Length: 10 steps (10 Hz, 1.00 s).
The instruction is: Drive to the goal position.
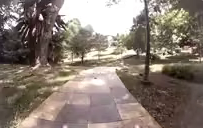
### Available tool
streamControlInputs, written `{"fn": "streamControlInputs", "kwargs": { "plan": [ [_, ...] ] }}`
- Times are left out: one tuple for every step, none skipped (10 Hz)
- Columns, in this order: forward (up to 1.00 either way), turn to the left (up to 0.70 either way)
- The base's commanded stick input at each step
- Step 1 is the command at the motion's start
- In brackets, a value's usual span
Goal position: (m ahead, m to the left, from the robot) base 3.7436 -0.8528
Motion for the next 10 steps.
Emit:
{"fn": "streamControlInputs", "kwargs": {
  "plan": [
    [0.45, 0.0],
    [0.45, 0.0],
    [0.45, 0.0],
    [0.45, 0.0],
    [0.45, 0.0],
    [0.45, 0.0],
    [0.45, 0.0],
    [0.45, 0.0],
    [0.45, 0.0],
    [0.45, 0.0]
  ]
}}
